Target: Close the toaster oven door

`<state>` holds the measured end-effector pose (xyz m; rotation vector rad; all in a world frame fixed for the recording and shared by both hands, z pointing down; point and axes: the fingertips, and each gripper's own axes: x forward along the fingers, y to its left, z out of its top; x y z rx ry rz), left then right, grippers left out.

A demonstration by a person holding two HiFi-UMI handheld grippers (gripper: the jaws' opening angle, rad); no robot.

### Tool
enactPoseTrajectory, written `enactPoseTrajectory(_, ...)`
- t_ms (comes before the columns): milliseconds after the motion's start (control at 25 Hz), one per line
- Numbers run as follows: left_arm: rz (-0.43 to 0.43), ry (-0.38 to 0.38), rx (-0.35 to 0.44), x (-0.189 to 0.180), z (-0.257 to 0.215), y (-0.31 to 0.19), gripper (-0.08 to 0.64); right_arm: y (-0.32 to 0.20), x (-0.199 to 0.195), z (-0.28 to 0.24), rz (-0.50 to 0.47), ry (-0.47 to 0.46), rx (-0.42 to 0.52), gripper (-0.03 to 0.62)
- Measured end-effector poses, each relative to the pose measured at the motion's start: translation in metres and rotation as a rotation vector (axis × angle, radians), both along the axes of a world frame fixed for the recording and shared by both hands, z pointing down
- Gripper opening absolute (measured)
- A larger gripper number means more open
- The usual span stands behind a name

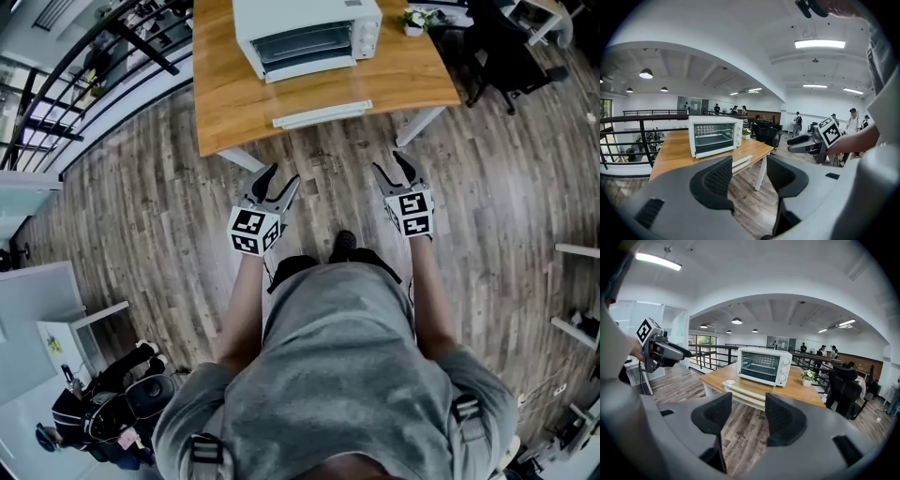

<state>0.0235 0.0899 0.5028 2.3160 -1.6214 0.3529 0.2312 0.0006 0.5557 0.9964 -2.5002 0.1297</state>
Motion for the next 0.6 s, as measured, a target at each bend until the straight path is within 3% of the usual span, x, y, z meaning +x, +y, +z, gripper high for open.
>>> enactPoseTrajectory(600,-0.035,-0.017,-0.044,0.009,0.014,-0.022,0.227,-0.027,0.022,0.019,-0.008,-0.001,-0.051,0.227)
